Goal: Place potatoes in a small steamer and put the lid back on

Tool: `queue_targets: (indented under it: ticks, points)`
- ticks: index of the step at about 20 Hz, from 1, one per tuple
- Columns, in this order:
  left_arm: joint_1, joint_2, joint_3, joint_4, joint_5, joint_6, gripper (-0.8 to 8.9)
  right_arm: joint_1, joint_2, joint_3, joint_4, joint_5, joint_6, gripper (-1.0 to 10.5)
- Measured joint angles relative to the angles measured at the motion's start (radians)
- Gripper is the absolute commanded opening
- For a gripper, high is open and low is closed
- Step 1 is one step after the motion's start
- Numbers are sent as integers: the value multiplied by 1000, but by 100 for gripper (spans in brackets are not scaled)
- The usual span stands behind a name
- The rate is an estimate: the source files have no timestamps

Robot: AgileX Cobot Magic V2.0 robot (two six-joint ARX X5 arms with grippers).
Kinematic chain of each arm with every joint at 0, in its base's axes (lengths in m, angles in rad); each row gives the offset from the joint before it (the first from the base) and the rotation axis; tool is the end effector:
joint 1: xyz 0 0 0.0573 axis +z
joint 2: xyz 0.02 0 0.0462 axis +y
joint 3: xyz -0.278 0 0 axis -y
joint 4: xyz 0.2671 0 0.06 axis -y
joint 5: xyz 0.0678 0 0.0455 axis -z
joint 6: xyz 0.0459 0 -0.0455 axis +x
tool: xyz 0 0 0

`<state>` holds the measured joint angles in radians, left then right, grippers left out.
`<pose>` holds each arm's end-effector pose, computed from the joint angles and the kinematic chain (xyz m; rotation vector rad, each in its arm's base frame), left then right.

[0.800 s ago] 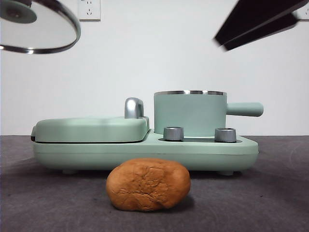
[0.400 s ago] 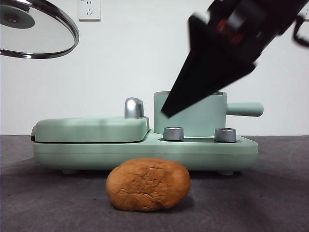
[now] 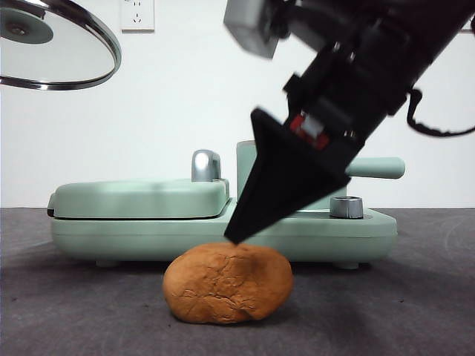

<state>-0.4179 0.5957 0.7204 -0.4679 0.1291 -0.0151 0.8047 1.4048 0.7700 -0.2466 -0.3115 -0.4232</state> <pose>0.1385 -0.0680 0.3141 0.0354 0.3479 -0.5389 0.1948 0.2228 0.1816 -0.5794 0.6695 1.2233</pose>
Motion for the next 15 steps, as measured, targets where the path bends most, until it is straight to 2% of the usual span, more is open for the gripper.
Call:
queue_targets:
  ticks: [7, 10, 15]
  points:
    - [2, 0, 0, 0, 0, 3, 15, 0, 102, 0, 34, 0, 0, 366]
    - [2, 0, 0, 0, 0, 3, 14, 0, 112, 0, 31, 0, 1, 234]
    - [2, 0, 0, 0, 0, 3, 15, 0, 53, 5, -21, -7, 77, 207]
